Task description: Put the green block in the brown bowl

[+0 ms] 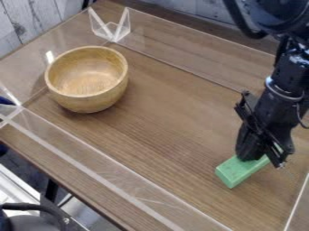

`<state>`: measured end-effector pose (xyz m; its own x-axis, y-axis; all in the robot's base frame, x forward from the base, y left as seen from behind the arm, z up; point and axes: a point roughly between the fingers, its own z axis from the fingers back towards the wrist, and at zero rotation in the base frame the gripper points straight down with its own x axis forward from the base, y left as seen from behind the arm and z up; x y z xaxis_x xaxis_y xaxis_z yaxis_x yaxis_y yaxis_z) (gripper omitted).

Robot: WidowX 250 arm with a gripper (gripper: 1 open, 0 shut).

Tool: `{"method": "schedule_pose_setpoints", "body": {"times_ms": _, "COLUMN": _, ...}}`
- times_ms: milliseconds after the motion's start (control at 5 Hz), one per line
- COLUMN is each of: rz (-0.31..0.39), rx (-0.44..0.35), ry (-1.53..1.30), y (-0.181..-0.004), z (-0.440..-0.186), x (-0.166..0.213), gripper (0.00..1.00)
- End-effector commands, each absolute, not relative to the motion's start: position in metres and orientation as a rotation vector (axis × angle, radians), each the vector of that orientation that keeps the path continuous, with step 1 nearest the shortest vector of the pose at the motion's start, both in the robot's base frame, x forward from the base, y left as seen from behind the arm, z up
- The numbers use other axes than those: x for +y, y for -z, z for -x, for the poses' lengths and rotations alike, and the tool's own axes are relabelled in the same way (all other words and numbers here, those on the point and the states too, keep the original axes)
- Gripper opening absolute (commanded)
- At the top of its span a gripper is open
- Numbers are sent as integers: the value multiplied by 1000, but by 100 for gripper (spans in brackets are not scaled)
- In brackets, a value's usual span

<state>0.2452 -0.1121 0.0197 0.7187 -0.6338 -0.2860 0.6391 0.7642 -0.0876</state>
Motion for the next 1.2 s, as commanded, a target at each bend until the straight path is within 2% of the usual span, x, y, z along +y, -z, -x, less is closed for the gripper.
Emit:
{"method": "schedule_pose_setpoints", "body": {"times_ms": 0, "rz": -46, "rx": 429, "ry": 721, "y": -2, "z": -215, "x": -104, "gripper": 0}}
{"method": "schedule_pose_setpoints", "body": {"times_ms": 600, "rz": -59, "rx": 438, "ry": 720, "y": 0, "z": -200, "x": -102, "gripper": 0}}
{"method": "schedule_pose_setpoints", "body": {"times_ms": 1000, "rz": -78, "rx": 386, "ry": 734, "y": 3, "z": -206, "x": -102, "gripper": 0}}
